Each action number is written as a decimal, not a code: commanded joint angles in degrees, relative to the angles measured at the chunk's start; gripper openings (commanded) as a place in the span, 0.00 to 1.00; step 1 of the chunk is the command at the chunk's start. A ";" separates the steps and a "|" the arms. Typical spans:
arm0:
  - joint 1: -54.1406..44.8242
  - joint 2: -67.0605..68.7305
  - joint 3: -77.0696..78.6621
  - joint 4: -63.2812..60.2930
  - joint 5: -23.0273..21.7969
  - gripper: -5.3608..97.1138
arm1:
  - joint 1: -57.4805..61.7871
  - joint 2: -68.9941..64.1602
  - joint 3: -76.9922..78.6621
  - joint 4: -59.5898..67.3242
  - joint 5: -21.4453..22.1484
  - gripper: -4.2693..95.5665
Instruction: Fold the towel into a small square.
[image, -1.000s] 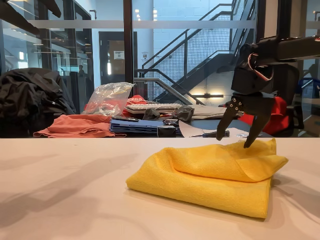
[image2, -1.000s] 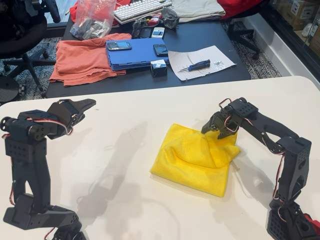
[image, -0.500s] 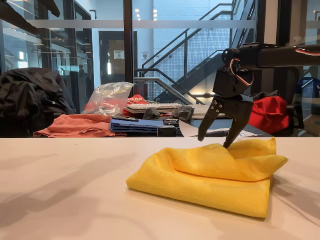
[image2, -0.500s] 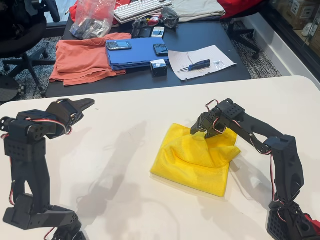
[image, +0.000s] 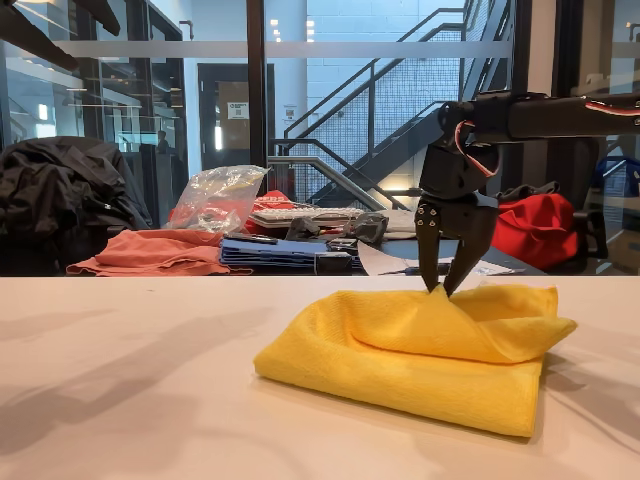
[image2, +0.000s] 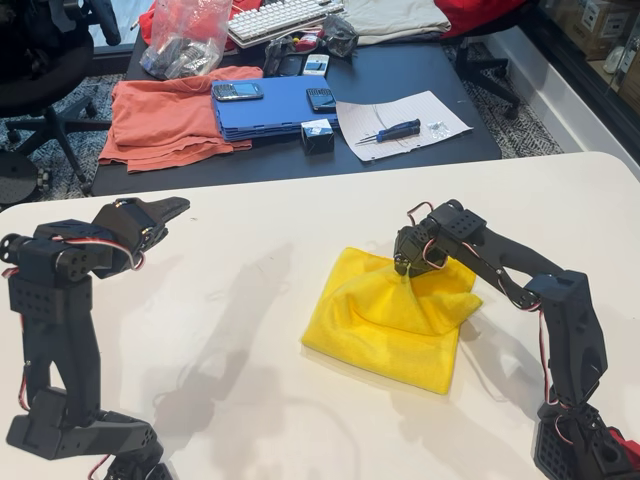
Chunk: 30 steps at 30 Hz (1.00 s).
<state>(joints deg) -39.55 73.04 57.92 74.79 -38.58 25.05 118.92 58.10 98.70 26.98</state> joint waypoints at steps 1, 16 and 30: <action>-0.09 0.88 -4.57 -0.18 0.09 0.05 | 0.26 0.09 -0.62 -0.26 -0.09 0.26; -4.83 -2.20 -17.75 -0.62 -0.09 0.05 | 0.35 -0.88 -0.62 -0.26 -0.09 0.26; -2.20 -18.11 -40.34 -0.09 -0.18 0.36 | 0.35 -0.88 -0.62 -0.26 0.18 0.26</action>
<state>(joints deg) -42.36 54.40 20.74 74.71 -38.76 25.40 117.86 58.10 98.70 27.07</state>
